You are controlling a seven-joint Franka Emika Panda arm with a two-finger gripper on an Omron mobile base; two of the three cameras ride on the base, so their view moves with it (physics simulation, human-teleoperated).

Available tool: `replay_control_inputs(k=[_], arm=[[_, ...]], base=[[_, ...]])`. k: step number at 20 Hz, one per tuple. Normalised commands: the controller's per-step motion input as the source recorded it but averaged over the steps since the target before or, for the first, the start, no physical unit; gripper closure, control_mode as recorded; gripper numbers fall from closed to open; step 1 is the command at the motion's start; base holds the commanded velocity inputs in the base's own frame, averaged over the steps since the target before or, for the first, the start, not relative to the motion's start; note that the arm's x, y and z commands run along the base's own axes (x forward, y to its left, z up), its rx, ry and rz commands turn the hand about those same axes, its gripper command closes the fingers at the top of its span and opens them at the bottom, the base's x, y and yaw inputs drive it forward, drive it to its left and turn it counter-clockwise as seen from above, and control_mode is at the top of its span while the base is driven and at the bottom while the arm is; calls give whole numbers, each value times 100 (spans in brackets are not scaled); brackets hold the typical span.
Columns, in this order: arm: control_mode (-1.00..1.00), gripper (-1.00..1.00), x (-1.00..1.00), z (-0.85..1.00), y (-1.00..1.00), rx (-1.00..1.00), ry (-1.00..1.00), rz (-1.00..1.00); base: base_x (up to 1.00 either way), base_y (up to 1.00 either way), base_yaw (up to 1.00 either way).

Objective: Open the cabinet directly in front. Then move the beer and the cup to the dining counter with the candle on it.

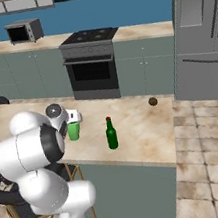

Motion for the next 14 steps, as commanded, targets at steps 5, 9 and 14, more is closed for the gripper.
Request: replay_control_inputs(k=[5, 9, 14], arm=[[-100, 100, 2, -32, 0, 0, 0, 0], [-100, 100, 2, -26, 0, 0, -2, 0], [-100, 100, 6, -21, 0, 0, -4, 0]], base=[[0, 0, 0], [0, 0, 0], [0, 0, 0]])
